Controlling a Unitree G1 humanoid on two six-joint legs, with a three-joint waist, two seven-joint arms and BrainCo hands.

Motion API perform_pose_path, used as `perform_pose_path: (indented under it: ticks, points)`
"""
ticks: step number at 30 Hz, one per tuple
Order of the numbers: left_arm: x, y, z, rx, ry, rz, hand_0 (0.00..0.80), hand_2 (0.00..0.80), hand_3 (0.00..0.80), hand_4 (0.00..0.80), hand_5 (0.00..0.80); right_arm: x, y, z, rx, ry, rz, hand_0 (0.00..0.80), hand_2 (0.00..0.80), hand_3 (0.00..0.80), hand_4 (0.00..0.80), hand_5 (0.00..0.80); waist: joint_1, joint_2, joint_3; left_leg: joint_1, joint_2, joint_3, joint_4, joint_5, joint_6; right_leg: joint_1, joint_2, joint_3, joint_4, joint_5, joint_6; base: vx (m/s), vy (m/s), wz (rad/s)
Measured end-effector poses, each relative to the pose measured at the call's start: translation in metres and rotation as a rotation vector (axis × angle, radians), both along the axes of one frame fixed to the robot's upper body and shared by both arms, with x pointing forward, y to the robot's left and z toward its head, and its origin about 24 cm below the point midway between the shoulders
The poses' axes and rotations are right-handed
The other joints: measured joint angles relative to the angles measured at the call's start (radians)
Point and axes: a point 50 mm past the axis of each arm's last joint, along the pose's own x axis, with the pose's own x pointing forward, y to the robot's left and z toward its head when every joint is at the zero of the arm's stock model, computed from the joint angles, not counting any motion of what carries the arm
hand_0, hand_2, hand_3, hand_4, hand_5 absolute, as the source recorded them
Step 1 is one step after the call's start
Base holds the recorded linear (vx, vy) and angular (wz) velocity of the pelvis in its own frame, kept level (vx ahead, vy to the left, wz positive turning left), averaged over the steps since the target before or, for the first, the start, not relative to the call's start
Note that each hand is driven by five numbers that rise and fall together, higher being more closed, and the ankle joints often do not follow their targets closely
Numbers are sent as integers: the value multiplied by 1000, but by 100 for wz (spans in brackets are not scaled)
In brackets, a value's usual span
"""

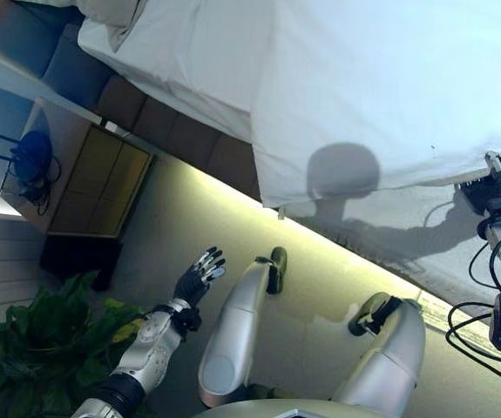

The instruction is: Make the bed neatly

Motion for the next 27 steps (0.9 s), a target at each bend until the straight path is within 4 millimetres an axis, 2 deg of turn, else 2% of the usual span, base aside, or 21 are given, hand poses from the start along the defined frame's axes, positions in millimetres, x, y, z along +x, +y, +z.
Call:
perform_pose_path:
  ticks: [8, 14, 19, 22, 27]
  points:
    - [0, -3, 0, -8, 7, 4, 0, 0, 0, 0, 0, 7, 6, 7, -73, 16, 26, 800, 800, 800, 800, 800, 0, 0, 0, 18, -4, 16, 0, -4, 8, 3, 0, 22, -5, 9, 4, -31, 80, -5]
    - [-2, -7, -2, -21, 8, 24, 0, 0, 0, 0, 0, 18, 27, 2, -182, 61, 105, 800, 800, 800, 800, 800, 0, -3, 2, 99, -13, 32, -109, 39, 16, 66, 7, 15, -88, 49, 9, 11, 69, -5]
    - [0, -2, 1, -25, 11, 59, 0, 0, 0, 0, 0, 26, 55, -18, -280, 143, 222, 800, 800, 800, 800, 800, 5, -6, 3, 223, -28, 12, -206, 69, 6, 210, 1, -41, -163, 59, 17, 79, 27, 9]
    - [0, 3, 0, -18, 31, 74, 0, 0, 0, 0, 0, 32, 74, -22, -344, 159, 298, 800, 800, 800, 800, 800, 14, -17, -2, 280, -37, -1, -269, 92, 1, 270, -1, -71, -200, 62, 19, 30, 9, 13]
    - [-1, 4, 0, -18, 48, 72, 0, 0, 0, 0, 0, 38, 99, -36, -369, 202, 365, 800, 800, 800, 800, 800, 64, -37, -20, 366, -49, -39, -376, 137, -14, 367, 0, -124, -249, 59, 16, 48, 25, 20]
